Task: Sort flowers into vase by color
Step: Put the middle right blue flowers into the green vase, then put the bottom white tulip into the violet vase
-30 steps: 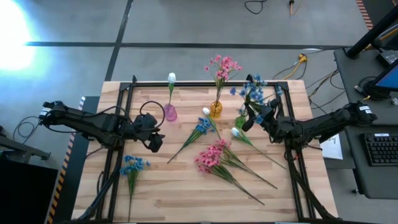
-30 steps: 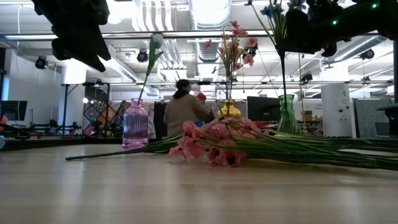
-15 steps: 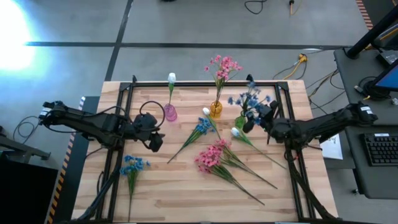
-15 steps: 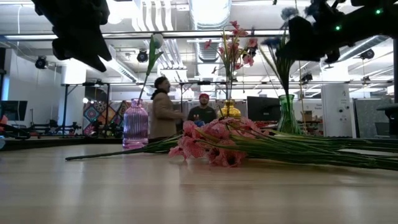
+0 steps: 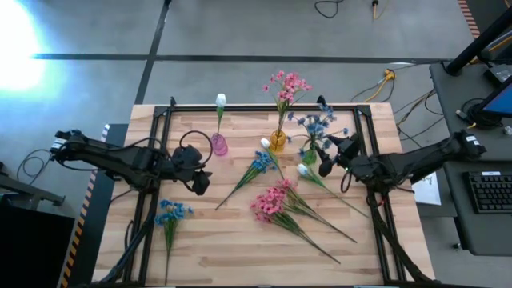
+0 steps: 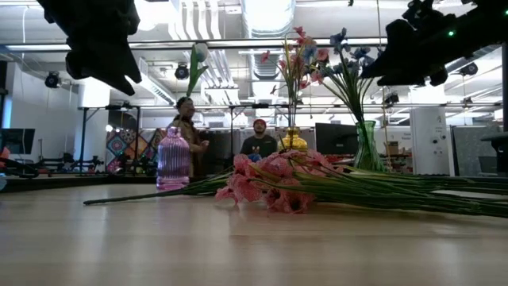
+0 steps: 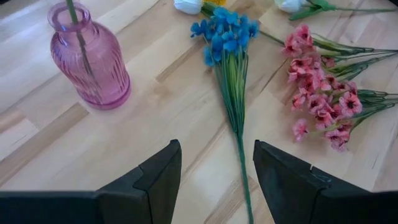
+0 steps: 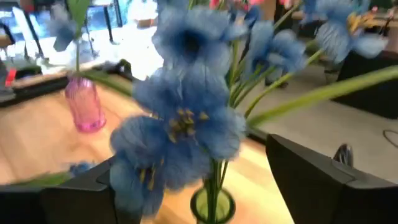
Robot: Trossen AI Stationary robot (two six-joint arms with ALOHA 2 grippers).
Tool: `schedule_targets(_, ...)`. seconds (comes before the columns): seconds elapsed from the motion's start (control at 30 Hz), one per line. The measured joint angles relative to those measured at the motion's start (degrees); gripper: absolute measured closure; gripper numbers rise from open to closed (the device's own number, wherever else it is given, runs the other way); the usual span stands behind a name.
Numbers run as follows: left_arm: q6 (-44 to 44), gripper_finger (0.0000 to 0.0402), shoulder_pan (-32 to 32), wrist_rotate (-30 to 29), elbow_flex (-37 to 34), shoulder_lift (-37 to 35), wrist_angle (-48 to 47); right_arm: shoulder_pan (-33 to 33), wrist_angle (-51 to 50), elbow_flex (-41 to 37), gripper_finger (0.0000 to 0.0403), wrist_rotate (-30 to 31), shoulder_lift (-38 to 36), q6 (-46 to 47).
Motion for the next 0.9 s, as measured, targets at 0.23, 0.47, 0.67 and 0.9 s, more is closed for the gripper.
schedule_targets(0.23, -3.4, 0.0214, -0.6, 4.1, -1.3, 0.0, 0.7, 1.1, -11.4, 1.7, 0.0094, -5.5, -0.8, 10.8)
schedule_targets(0.47, -4.5, 0.0214, -3.5, 4.1, -1.5, 0.0, 3.5, 1.1, -15.5, 1.8, 0.0099, -11.9, -0.9, 15.6)
schedule_targets(0.67, 3.1, 0.0214, -5.9, 2.3, -1.5, 3.5, 11.1, 1.1, -21.7, 1.8, 0.0106, -15.7, -0.9, 20.9)
schedule_targets(0.9, 11.7, 0.0214, -8.5, 2.5, -1.5, 14.9, 22.8, 1.1, -25.5, 1.8, 0.0105, -24.8, -0.8, 25.4)
